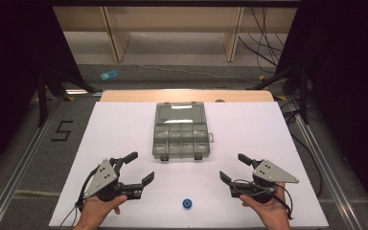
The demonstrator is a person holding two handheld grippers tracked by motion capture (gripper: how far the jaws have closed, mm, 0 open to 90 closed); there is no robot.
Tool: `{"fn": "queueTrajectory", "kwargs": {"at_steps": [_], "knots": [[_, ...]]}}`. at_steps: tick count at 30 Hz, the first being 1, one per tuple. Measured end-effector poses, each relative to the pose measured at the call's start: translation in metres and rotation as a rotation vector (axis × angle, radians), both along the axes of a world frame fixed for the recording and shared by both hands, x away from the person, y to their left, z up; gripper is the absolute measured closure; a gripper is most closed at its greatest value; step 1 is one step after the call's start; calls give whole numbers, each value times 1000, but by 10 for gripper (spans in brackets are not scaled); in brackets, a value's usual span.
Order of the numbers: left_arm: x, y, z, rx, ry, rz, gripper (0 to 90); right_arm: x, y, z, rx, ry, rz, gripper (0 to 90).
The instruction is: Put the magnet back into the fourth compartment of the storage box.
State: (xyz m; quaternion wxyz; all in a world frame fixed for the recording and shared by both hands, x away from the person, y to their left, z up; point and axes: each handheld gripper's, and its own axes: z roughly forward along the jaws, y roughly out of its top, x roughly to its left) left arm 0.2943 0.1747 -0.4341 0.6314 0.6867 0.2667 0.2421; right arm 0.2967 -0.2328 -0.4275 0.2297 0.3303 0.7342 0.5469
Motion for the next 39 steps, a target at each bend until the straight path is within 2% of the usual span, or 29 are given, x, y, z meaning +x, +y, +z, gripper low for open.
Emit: {"fn": "queueTrajectory", "kwargs": {"at_steps": [3, 6, 7, 9, 10, 11, 13, 14, 17, 21, 25, 27, 28, 30, 31, 33, 34, 36, 37, 39], "knots": [[0, 0, 0, 0, 1, 0, 165, 0, 0, 0, -4, 4, 10, 159], [0, -1, 0, -1, 1, -2, 166, 1, 1, 0, -17, -31, -3, 159], [0, -1, 0, 0, 1, -2, 166, 1, 1, 0, -23, -20, 13, 159], [0, 0, 0, 1, 1, -1, 166, 1, 3, 0, -41, -9, 6, 159], [0, 0, 0, 0, 1, -1, 165, 2, 4, -1, -32, -12, 12, 159], [0, 0, 0, -1, 0, -1, 166, 2, 4, 0, -59, -19, 6, 159], [0, 0, 0, 0, -3, 0, 166, 2, 6, -1, -52, -10, 24, 159], [0, 0, 0, 0, -3, 1, 166, 2, 7, 1, -73, -27, 18, 160], [0, 0, 0, 1, -3, 1, 165, 2, 7, 1, -77, -9, 28, 159], [-1, 0, 0, 0, 0, 0, 166, 3, 9, 2, -87, -25, 31, 159], [0, 0, 0, 1, -1, 0, 165, 5, 12, 6, -114, -8, 50, 160], [-1, 0, 0, -1, 1, 0, 166, 8, 17, 9, -153, 8, 80, 162], [-1, 0, 0, 1, 1, -1, 166, 8, 17, 9, -153, 8, 80, 162], [0, 0, 0, 2, 0, 0, 166, 10, 22, 11, -198, 10, 107, 168], [0, 0, 0, 4, 0, 0, 166, 11, 26, 12, -241, 34, 137, 172], [0, 0, 0, 3, 0, 1, 166, 12, 31, 12, -285, 66, 177, 195], [0, 0, 0, 1, 1, 0, 166, 12, 31, 12, -285, 66, 177, 195], [0, -1, -1, -6, 3, 2, 166, 14, 38, 10, -330, 92, 222, 218], [0, -1, -1, -5, 3, 2, 166, 15, 46, 10, -374, 115, 251, 214], [0, -1, 0, -5, 3, 2, 166, 16, 54, 10, -423, 136, 284, 216]]}}
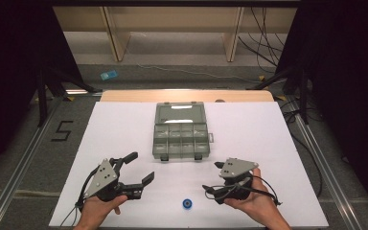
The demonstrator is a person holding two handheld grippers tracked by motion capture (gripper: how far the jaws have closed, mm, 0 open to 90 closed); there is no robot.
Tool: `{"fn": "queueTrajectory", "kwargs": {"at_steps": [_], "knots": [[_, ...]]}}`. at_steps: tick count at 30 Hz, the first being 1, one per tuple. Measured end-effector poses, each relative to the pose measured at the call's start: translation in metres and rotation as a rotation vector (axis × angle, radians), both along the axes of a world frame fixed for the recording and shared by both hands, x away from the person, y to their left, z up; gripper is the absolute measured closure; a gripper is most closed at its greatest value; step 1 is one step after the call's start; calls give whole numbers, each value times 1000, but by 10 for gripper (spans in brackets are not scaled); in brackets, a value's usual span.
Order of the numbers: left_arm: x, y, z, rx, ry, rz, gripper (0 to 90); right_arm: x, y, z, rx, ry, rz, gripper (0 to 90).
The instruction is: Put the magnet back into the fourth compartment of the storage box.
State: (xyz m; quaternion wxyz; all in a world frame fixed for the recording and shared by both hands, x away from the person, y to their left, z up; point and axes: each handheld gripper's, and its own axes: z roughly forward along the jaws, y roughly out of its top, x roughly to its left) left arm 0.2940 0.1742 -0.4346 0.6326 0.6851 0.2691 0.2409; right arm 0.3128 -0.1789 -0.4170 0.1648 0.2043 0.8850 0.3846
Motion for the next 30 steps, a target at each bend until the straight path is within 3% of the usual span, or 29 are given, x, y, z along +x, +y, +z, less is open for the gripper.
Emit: {"fn": "queueTrajectory", "kwargs": {"at_steps": [1, 5, 8, 22, 26, 27, 30], "knots": [[0, 0, 0, -1, 0, 1, 166, 0, 0, 0, 0, 0, 0, 216], [0, 1, 0, -1, -1, 3, 166, 2, 15, -3, -79, 33, 50, 227], [0, 1, 0, 0, -1, 3, 166, 0, 27, -7, -160, 82, 96, 253], [0, 1, 0, 0, -1, 2, 166, 0, 51, -14, -257, 127, 195, 257], [0, 1, 0, 1, -1, 2, 166, 0, 59, -18, -308, 134, 227, 272], [0, 1, 0, 0, 0, 2, 166, -1, 63, -20, -331, 155, 244, 272], [0, 1, 0, 5, -2, 2, 166, -1, 67, -23, -351, 163, 259, 273]]}}
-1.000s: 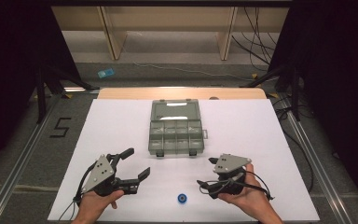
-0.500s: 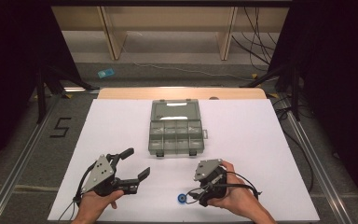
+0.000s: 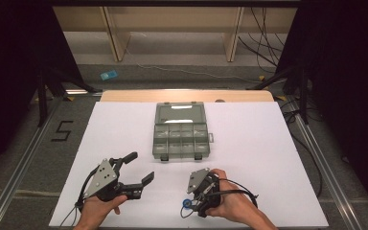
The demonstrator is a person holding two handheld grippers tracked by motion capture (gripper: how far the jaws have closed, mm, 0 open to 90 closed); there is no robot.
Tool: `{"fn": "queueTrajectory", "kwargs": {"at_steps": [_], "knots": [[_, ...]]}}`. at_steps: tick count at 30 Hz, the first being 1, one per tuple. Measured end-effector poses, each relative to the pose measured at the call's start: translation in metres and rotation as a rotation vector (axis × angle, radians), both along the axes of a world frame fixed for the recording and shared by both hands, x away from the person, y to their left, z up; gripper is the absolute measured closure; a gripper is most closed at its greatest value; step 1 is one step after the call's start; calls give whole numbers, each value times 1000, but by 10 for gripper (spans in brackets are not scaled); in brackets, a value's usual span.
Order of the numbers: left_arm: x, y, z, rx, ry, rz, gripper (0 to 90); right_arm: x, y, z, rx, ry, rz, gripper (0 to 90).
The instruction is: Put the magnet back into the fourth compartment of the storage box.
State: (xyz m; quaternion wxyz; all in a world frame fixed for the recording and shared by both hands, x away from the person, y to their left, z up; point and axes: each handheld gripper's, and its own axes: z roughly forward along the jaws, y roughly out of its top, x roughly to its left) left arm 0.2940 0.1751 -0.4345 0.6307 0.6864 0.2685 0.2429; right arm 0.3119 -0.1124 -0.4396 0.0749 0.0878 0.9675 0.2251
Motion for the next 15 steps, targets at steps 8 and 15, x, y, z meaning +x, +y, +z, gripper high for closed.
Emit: {"fn": "queueTrajectory", "kwargs": {"at_steps": [8, 15], "knots": [[0, 0, 0, 0, 0, -1, 166, 1, 12, -7, -45, 44, 35, 327], [0, 0, 0, 1, 1, -1, 166, 3, 21, -13, -67, 66, 40, 379]]}}
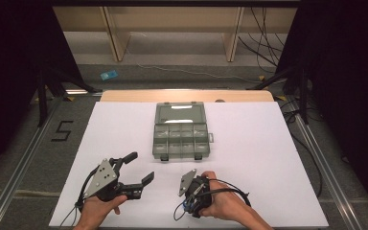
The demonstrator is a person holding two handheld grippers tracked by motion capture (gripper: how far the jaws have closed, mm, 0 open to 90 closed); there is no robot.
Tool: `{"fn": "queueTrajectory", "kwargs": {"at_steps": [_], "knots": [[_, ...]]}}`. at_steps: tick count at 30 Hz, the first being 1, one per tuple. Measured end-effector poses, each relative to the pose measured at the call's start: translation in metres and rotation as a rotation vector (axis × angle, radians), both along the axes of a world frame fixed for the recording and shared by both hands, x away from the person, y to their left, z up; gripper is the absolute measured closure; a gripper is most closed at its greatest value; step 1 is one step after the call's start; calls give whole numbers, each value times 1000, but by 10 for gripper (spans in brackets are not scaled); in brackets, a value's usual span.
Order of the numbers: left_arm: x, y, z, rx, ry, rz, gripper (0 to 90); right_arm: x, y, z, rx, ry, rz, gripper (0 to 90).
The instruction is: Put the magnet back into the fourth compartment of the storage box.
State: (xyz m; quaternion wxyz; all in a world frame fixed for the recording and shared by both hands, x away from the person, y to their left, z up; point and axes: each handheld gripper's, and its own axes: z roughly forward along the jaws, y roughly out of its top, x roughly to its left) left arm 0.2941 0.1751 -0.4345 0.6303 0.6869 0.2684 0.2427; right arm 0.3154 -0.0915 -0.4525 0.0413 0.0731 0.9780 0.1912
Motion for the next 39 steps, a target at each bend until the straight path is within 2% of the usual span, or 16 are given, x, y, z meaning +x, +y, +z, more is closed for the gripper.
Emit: {"fn": "queueTrajectory", "kwargs": {"at_steps": [3, 4, 6, 9, 12, 18, 19, 22, 28, 32, 39], "knots": [[0, 0, 0, -1, 0, -2, 166, 1, 3, -2, -4, 9, 7, 404], [0, 0, 0, 0, 0, -2, 165, 1, 4, -3, -10, 32, 5, 416], [0, 0, 0, -1, 1, -2, 166, 2, 5, -5, -14, 23, 8, 449], [0, 0, 0, -1, 1, -2, 166, 2, 7, -6, -23, 38, 10, 467], [0, -1, 0, -2, 2, -3, 166, 4, 8, -8, -29, 33, 5, 487], [0, -1, -1, -8, 4, -3, 166, 7, 9, -11, -43, 53, 16, 550], [0, -1, -1, -4, 4, -3, 166, 7, 9, -11, -45, 67, 8, 565], [0, -1, -1, -3, 4, -3, 166, 9, 9, -10, -44, 61, 17, 621], [0, 0, 0, -4, 4, -2, 166, 9, 9, -10, -49, 58, 33, 627], [0, 0, 0, -2, 3, -3, 166, 11, 7, -7, -30, 52, 26, 628], [1, -1, -1, -5, 6, -2, 165, 21, -4, 9, 9, 6, -23, 628]]}}
